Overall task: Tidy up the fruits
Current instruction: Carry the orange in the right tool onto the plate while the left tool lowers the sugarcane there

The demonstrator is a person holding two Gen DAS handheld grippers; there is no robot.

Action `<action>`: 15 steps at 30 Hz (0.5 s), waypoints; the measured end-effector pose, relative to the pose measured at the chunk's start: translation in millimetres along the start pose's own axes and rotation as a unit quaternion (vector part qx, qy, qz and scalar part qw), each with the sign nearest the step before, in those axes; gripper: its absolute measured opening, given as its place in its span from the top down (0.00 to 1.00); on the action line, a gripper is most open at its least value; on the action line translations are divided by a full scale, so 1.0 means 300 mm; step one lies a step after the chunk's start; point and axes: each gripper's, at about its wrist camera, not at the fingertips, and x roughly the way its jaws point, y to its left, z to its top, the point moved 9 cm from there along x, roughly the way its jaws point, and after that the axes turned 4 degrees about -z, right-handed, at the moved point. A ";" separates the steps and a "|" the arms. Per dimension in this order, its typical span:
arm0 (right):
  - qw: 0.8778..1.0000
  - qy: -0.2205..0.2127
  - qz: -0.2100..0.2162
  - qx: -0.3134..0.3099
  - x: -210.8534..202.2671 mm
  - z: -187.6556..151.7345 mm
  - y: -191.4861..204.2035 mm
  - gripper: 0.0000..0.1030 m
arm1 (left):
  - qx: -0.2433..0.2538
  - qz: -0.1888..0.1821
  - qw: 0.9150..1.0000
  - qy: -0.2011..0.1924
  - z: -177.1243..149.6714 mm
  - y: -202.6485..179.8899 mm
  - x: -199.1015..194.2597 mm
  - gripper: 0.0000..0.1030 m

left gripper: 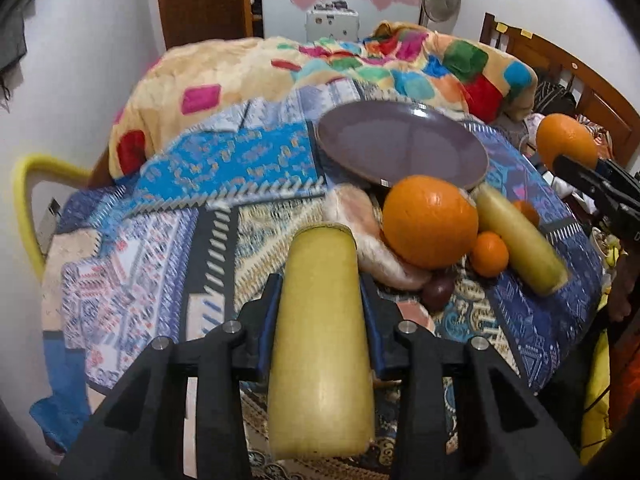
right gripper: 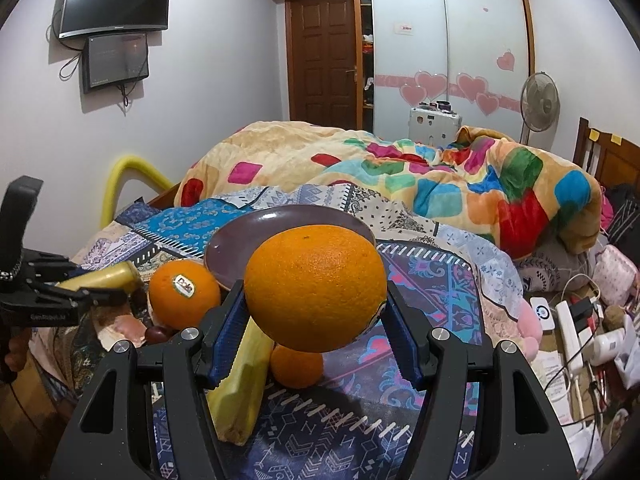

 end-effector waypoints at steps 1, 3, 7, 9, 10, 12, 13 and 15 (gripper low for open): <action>1.000 0.000 -0.001 0.001 0.003 0.003 -0.001 0.41 | 0.002 0.001 1.000 -0.006 0.014 -0.003 -0.010 0.64; 1.000 -0.003 -0.002 0.002 0.009 0.014 -0.005 0.41 | 0.007 0.003 1.000 -0.020 0.047 -0.012 -0.032 0.64; 1.000 -0.011 -0.003 0.009 0.020 0.050 -0.018 0.41 | 0.021 0.015 0.998 -0.054 0.131 -0.032 -0.075 0.64; 1.000 -0.016 -0.001 0.012 0.024 0.073 -0.020 0.41 | 0.019 0.012 0.998 -0.067 0.177 -0.040 -0.085 0.64; 1.000 -0.019 -0.001 0.014 0.028 0.088 -0.022 0.41 | 0.017 0.011 0.997 -0.074 0.203 -0.043 -0.089 0.64; 1.000 -0.023 -0.001 0.014 0.034 0.109 -0.023 0.41 | 0.016 0.012 0.996 -0.082 0.238 -0.044 -0.088 0.64; 1.000 -0.025 -0.002 0.014 0.040 0.124 -0.025 0.41 | 0.014 0.011 0.996 -0.086 0.259 -0.045 -0.087 0.64; 1.000 -0.028 -0.002 0.012 0.047 0.145 -0.027 0.41 | 0.012 0.008 0.996 -0.092 0.294 -0.045 -0.082 0.64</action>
